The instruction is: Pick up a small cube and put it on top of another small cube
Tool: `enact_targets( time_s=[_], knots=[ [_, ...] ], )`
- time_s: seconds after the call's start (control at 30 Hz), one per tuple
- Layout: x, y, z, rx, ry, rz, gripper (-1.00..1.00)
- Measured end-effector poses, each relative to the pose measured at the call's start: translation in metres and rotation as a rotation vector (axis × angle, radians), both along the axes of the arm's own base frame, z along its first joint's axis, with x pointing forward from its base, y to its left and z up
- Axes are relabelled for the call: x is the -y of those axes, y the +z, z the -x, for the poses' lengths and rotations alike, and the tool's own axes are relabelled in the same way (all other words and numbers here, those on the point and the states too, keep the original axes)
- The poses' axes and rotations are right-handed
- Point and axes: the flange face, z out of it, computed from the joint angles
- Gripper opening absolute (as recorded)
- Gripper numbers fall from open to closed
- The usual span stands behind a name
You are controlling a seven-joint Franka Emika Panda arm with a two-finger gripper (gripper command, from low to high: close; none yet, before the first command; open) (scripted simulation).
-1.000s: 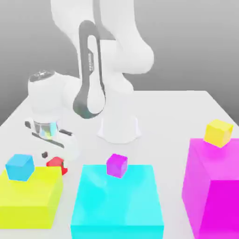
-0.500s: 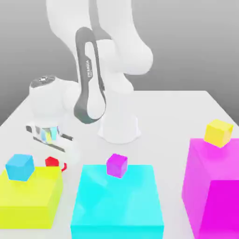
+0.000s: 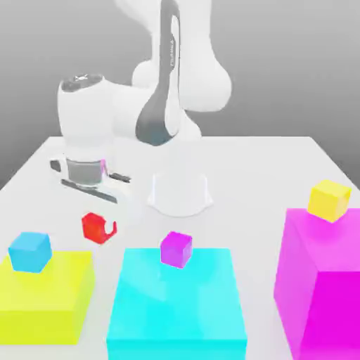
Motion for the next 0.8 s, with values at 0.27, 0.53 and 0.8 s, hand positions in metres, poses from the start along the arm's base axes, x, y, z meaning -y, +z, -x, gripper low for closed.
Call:
enact_targets(
  time_s=[0.27, 0.53, 0.8],
  knots=[
    [-0.076, 0.042, -0.023, 0.006, 0.020, -0.004, -1.00],
    [-0.129, 0.042, -0.027, 0.010, 0.036, -0.016, -1.00],
    [-0.130, 0.007, -0.025, 0.010, 0.037, -0.016, 1.00]
  ],
)
